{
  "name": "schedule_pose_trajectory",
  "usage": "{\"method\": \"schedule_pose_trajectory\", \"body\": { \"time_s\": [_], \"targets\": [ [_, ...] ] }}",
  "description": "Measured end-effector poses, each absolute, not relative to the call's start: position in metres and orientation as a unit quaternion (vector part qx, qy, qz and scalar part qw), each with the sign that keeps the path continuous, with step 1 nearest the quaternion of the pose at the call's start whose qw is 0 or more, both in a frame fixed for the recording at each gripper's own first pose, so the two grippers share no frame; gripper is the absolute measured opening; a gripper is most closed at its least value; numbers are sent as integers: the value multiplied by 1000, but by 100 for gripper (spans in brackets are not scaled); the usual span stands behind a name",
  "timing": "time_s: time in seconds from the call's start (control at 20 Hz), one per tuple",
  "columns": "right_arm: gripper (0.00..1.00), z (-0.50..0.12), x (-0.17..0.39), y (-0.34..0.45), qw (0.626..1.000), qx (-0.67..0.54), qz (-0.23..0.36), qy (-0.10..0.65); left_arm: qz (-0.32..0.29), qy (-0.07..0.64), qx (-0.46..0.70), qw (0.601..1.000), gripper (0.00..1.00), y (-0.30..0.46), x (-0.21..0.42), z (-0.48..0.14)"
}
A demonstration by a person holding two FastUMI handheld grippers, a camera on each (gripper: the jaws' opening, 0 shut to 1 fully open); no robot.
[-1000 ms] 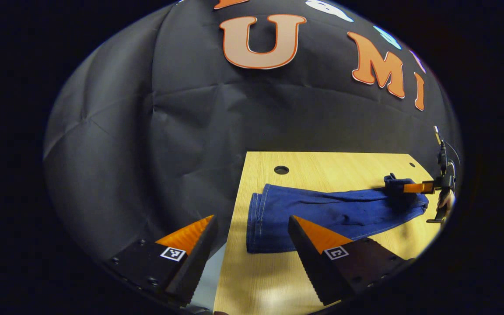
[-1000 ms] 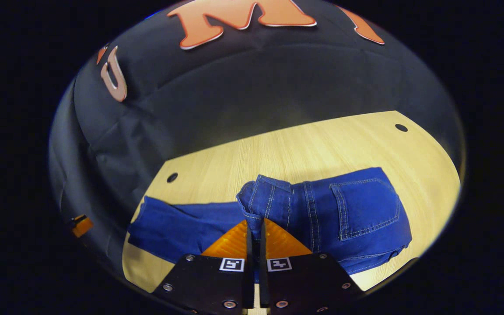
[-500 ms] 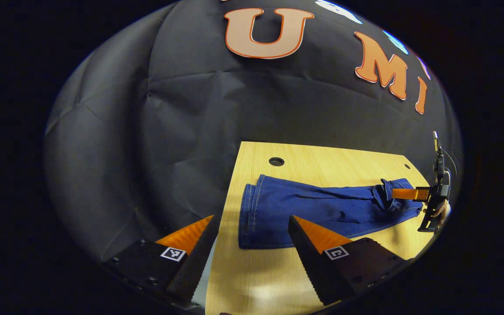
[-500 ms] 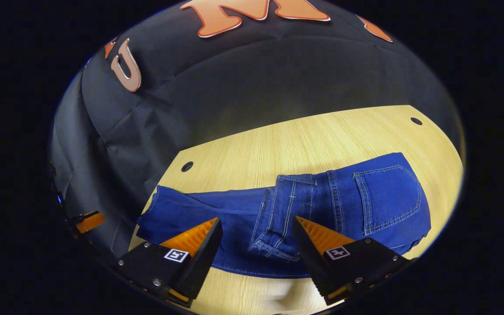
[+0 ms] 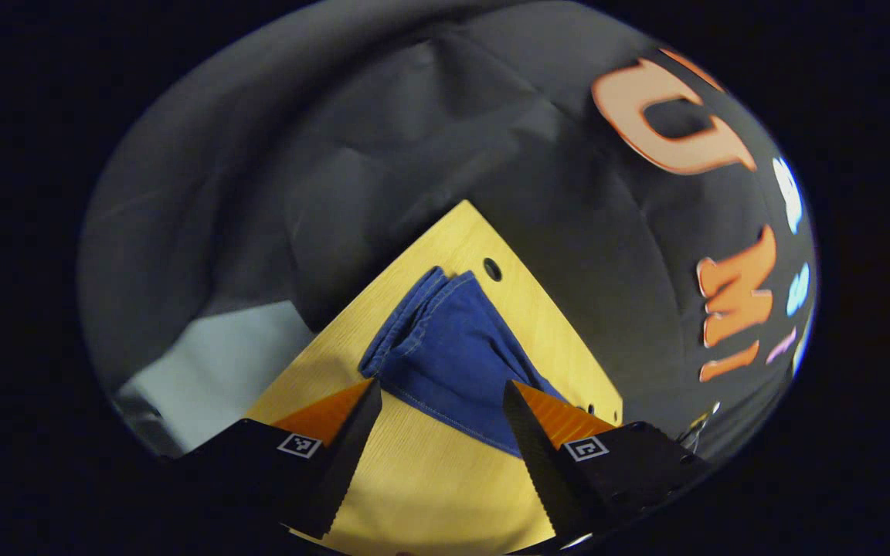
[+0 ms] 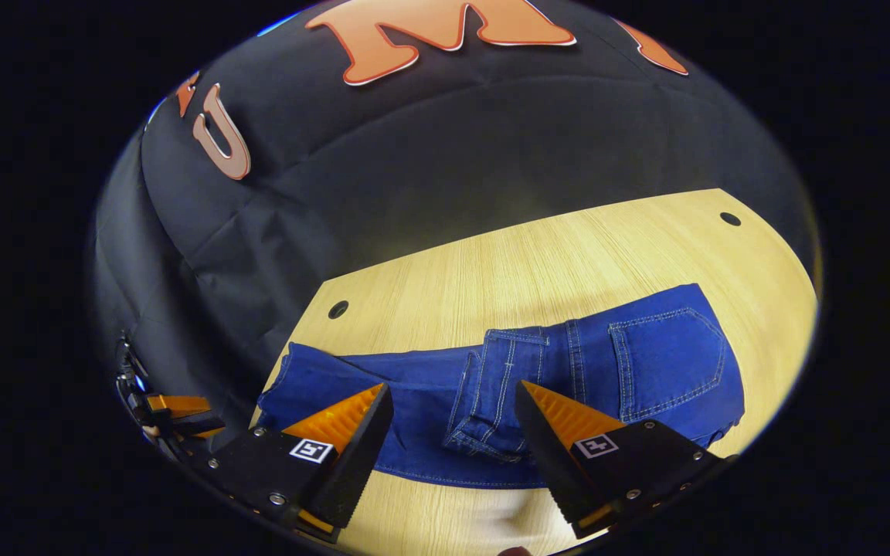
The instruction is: Grasp the waist and the cuffs of the jeans and fold them to make the two legs overlap; first hold the waist and fold one-third of the jeans toward the cuffs, then hold the cuffs and fold the remaining one-third in the same direction to finish folding.
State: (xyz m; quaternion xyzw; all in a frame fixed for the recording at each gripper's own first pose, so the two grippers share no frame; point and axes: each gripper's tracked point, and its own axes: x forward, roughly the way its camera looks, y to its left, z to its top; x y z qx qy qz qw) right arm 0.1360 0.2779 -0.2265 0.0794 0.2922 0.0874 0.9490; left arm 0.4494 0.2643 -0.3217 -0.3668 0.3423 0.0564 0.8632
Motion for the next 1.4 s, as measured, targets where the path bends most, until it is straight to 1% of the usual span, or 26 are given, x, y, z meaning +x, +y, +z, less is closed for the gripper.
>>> {"method": "schedule_pose_trajectory", "body": {
  "time_s": [0.15, 0.25, 0.45, 0.65, 0.75, 0.8, 0.95, 1.05, 1.1, 1.15, 1.2, 1.25, 1.3, 1.35, 1.4],
  "targets": [
    [98, -221, 136, 266, 950, 79, 85, 292, 89, 349, -411, 838, 98, 271, 452, -339],
    [98, -220, 135, 259, 948, 84, 84, 294, 104, 353, -423, 828, 98, 281, 451, -349],
    [98, -214, 134, 242, 947, 90, 78, 299, 127, 354, -412, 830, 98, 281, 471, -371],
    [98, -197, 138, 242, 949, 109, 88, 284, 144, 357, -413, 825, 98, 278, 483, -388],
    [98, -188, 141, 242, 948, 123, 93, 279, 140, 348, -404, 834, 96, 278, 492, -385],
    [98, -185, 143, 242, 948, 128, 94, 276, 135, 349, -397, 838, 98, 275, 496, -384],
    [98, -181, 147, 237, 948, 135, 90, 272, 125, 346, -375, 851, 98, 266, 520, -386],
    [98, -182, 147, 233, 948, 137, 88, 272, 105, 341, -364, 860, 94, 253, 536, -386],
    [98, -183, 147, 230, 948, 136, 84, 274, 97, 348, -360, 860, 89, 245, 542, -390],
    [98, -185, 146, 226, 948, 135, 81, 277, 100, 354, -356, 859, 92, 241, 547, -394],
    [98, -188, 145, 223, 948, 134, 78, 279, 95, 348, -366, 858, 74, 237, 555, -395],
    [98, -190, 144, 220, 947, 133, 76, 281, 96, 352, -380, 850, 80, 231, 558, -398],
    [98, -192, 142, 216, 947, 133, 75, 284, 127, 364, -388, 837, 62, 230, 551, -409],
    [98, -193, 141, 213, 946, 134, 74, 286, 134, 374, -398, 827, 44, 221, 555, -418],
    [98, -193, 140, 209, 946, 135, 72, 286, 147, 369, -396, 828, 26, 224, 546, -408]
  ]
}}
